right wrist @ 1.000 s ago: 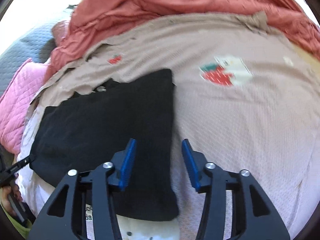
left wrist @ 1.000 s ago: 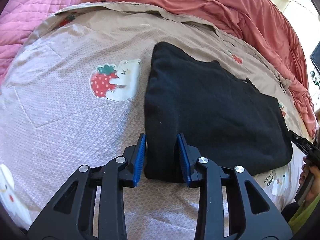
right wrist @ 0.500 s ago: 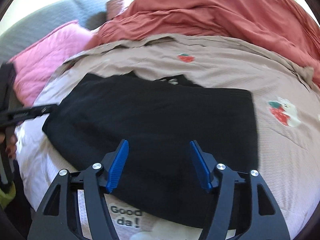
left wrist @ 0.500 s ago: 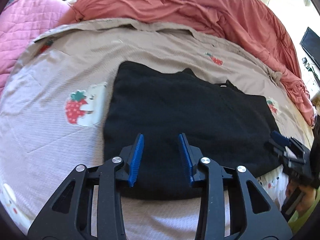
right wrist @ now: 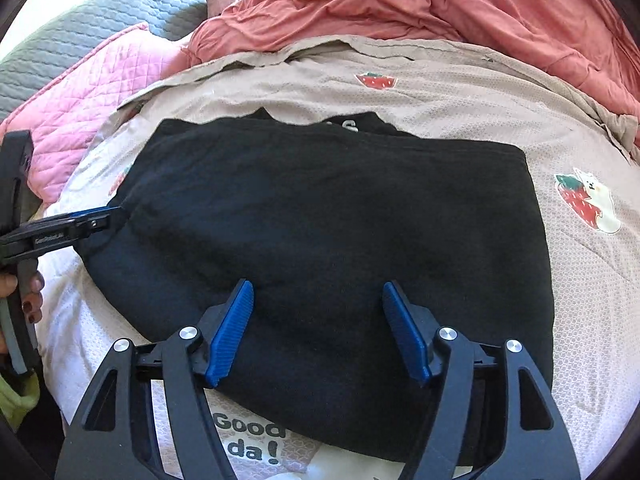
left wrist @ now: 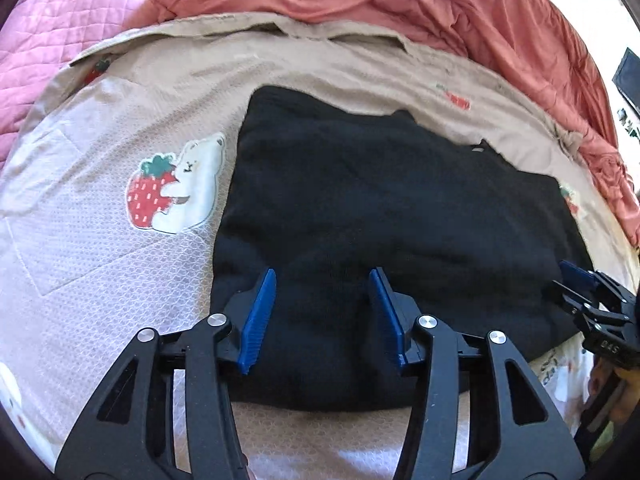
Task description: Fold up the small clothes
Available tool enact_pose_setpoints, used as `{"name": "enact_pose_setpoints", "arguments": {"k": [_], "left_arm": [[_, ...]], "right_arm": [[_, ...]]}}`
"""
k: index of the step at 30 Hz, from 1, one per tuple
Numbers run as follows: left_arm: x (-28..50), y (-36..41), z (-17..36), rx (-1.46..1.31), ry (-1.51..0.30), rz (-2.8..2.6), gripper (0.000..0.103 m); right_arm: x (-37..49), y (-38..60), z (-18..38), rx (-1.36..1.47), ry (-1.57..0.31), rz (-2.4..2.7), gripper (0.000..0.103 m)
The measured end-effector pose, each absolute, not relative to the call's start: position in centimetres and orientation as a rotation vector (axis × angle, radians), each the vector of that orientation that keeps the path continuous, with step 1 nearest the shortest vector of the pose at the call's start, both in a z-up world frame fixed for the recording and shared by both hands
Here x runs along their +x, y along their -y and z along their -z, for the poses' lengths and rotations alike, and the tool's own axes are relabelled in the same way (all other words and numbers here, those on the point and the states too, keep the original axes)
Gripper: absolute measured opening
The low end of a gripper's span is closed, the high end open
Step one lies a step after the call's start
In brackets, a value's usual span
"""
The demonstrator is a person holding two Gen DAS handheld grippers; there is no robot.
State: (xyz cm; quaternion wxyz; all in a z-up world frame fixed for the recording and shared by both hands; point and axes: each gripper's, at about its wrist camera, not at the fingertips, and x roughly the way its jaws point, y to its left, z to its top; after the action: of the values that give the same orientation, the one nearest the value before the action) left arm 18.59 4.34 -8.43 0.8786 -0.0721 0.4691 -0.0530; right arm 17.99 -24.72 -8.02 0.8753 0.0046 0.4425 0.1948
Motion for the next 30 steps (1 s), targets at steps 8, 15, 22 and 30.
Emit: {"name": "enact_pose_setpoints", "arguments": {"k": [8, 15, 22, 30], "left_arm": [[18.0, -5.0, 6.7, -0.157, -0.971, 0.088, 0.048], [17.5, -5.6, 5.4, -0.162, -0.953, 0.07, 0.055], [17.4, -6.3, 4.1, -0.17, -0.916, 0.059, 0.066], [17.4, -7.4, 3.5, -0.189, -0.893, 0.044, 0.08]], "right_arm": [[17.8, 24.9, 7.3, 0.032, -0.908, -0.408, 0.069], [17.7, 25.1, 6.6, 0.026, -0.874, -0.394, 0.086], [17.0, 25.1, 5.1, 0.006, -0.795, -0.376, 0.09], [15.4, 24.6, 3.0, -0.026, -0.675, -0.38, 0.09]]}}
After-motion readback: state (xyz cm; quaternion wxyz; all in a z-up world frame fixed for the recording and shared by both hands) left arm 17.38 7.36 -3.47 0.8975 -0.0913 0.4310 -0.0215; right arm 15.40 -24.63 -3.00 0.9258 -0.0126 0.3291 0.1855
